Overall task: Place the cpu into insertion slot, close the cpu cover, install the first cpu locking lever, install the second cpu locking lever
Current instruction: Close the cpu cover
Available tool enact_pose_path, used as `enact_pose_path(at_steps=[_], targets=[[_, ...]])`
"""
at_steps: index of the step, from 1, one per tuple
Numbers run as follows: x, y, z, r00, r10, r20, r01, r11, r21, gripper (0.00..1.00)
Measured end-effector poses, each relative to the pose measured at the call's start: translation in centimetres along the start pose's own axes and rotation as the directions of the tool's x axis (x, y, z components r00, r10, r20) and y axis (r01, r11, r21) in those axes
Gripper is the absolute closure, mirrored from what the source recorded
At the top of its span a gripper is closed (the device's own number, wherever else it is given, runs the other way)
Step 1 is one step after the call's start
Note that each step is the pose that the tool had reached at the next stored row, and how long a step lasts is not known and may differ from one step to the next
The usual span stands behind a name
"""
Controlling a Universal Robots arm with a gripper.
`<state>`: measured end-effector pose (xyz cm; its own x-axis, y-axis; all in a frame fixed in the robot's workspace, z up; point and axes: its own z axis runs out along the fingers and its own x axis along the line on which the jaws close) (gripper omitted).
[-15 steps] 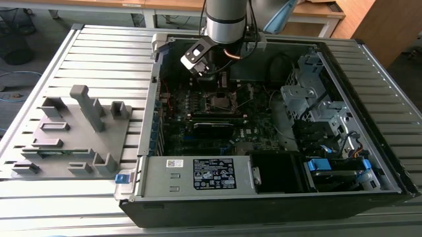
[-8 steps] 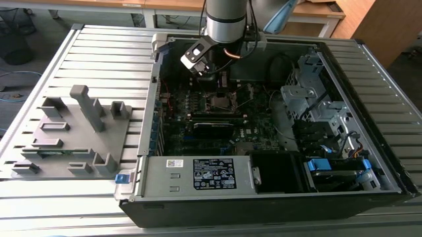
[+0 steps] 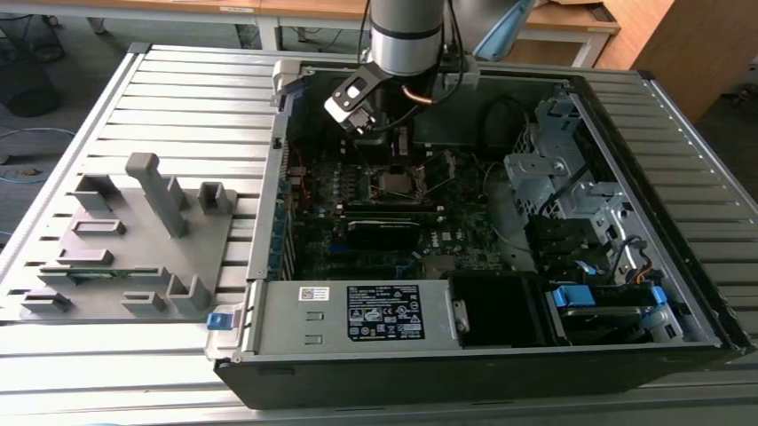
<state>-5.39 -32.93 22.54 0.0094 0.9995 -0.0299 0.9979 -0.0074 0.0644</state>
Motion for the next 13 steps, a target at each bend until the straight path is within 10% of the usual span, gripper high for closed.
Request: enact_pose_path(at_steps=[11, 13], targets=[[0.0, 0.02, -0.28, 1.0, 0.0, -0.0003, 0.0, 1.0, -0.0002, 0.9], [-0.01, 0.05, -0.28, 1.0, -0.001, -0.0001, 0.001, 1.0, 0.0095, 0.9]])
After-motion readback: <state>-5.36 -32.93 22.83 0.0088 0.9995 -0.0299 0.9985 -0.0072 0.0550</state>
